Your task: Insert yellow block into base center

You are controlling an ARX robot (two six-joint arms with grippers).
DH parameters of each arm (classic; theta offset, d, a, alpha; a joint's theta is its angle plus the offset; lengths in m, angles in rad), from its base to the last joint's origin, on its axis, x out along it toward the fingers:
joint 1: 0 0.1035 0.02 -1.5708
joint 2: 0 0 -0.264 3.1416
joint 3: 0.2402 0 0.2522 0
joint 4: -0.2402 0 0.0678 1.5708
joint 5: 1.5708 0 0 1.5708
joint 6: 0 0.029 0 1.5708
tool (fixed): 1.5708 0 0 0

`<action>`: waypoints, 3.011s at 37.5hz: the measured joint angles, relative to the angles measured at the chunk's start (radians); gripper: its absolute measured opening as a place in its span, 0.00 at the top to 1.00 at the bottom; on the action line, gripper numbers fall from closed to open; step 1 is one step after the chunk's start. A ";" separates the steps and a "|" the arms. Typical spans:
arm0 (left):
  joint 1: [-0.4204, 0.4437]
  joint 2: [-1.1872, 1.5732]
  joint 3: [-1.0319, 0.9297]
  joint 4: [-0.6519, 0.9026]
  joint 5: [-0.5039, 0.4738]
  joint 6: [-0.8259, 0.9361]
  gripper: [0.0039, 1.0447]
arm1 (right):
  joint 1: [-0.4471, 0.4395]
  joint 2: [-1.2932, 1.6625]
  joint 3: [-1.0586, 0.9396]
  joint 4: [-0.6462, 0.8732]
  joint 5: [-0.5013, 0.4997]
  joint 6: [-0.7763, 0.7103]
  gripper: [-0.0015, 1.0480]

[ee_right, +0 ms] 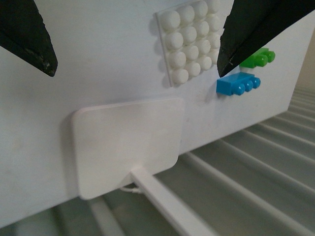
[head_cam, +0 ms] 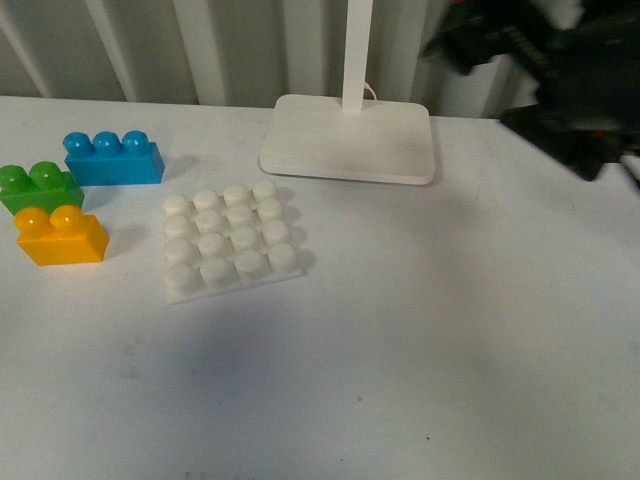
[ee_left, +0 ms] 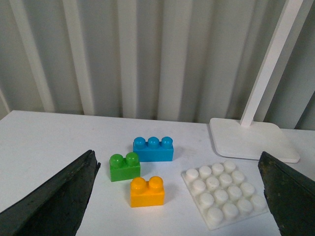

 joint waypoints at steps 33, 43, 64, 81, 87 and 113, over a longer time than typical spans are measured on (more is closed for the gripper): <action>0.000 0.000 0.000 0.000 0.000 0.000 0.06 | -0.252 -1.089 -0.603 -0.053 0.198 -0.618 0.99; 0.000 0.000 0.000 0.000 0.000 0.000 0.06 | -0.252 -1.215 -0.642 -0.138 0.198 -0.618 0.99; 0.000 0.000 0.000 0.000 0.000 0.000 0.06 | -0.252 -1.443 -0.670 -0.325 0.197 -0.619 0.99; 0.000 0.000 0.000 -0.001 0.000 0.000 0.06 | -0.252 -1.612 -0.669 -0.500 0.197 -0.621 0.98; -0.016 0.192 0.064 -0.119 0.080 -0.223 0.06 | -0.252 -1.612 -0.669 -0.500 0.196 -0.621 0.65; -0.139 1.769 0.285 0.996 -0.026 -0.233 0.06 | -0.252 -1.612 -0.669 -0.501 0.197 -0.621 0.09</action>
